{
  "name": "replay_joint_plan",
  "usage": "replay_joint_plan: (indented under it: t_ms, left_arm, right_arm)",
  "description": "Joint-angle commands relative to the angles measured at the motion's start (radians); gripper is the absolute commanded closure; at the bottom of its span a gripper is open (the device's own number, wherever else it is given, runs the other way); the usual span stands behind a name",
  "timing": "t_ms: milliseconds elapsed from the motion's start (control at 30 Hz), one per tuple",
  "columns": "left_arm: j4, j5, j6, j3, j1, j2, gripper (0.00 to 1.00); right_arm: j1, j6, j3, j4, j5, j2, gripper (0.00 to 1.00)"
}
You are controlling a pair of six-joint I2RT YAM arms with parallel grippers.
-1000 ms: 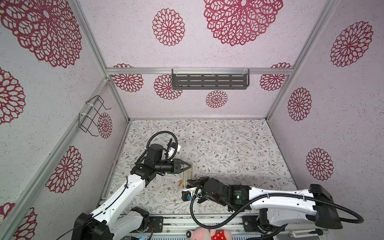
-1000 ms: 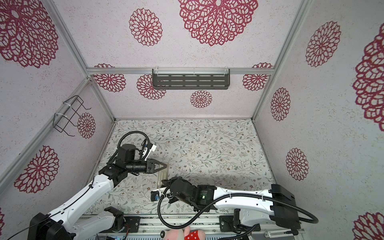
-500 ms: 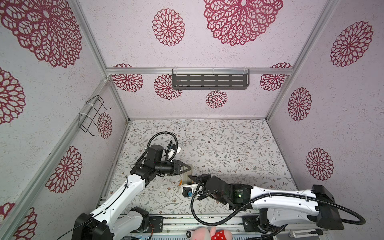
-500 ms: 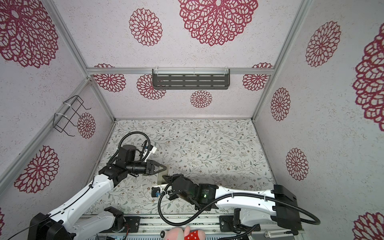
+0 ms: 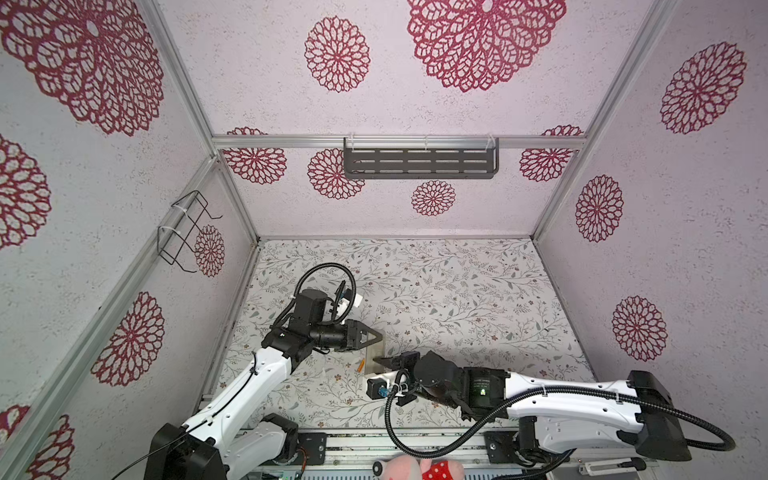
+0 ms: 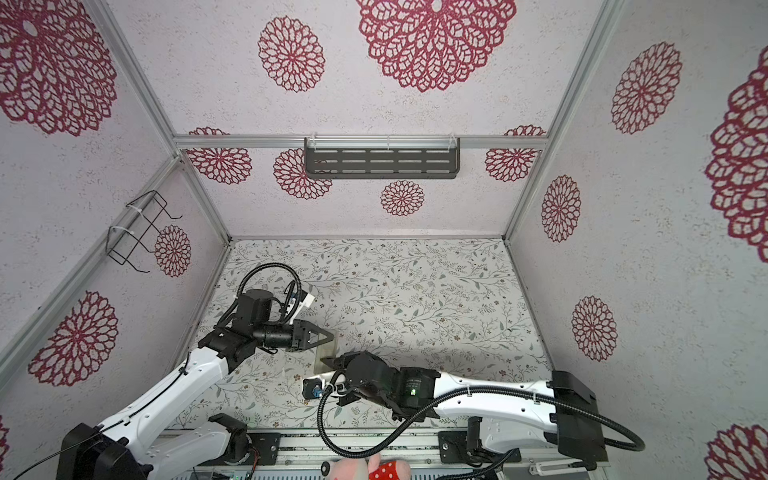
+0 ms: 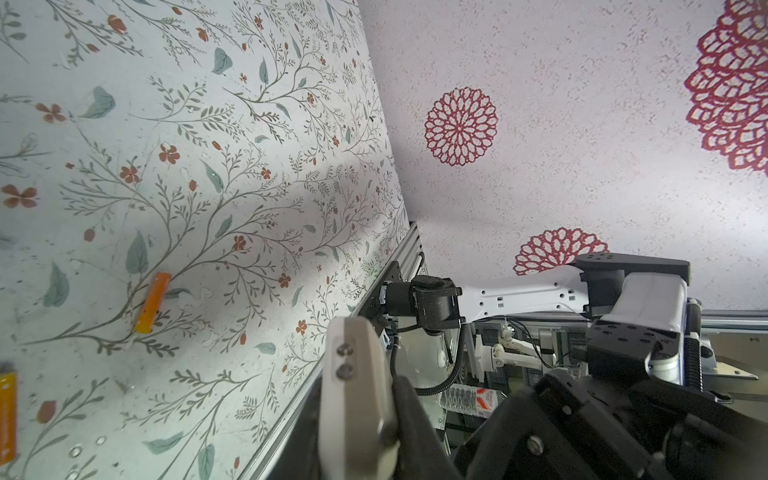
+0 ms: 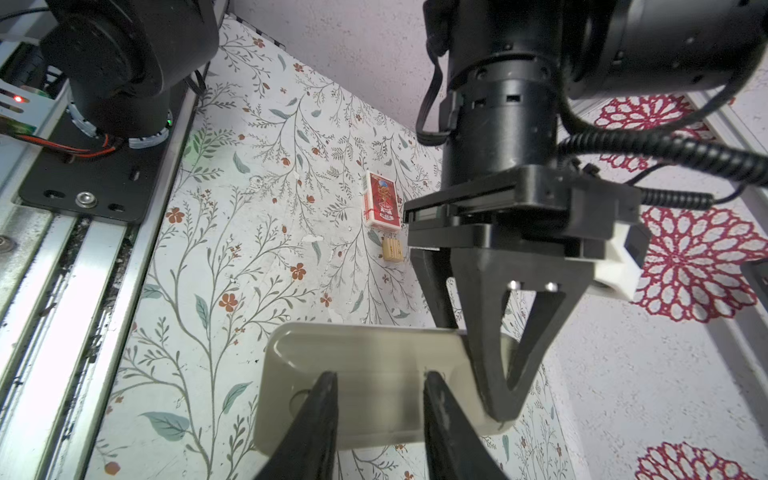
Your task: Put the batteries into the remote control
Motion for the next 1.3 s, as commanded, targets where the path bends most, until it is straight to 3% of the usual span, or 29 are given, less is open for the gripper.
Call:
replay_joint_plan:
  t_ms: [0,1267]
  left_arm:
    - [0.006,0.029,0.005,0.013,0.009,-0.008,1.0]
    - [0.013,0.029,0.015,-0.002,0.009,-0.007,1.0]
  right_arm:
    - [-0.011,0.03,0.011,-0.002,-0.019,-0.003,0.64]
    - [-0.031,0.072,0.04,-0.063,-0.092,0.018,0.64]
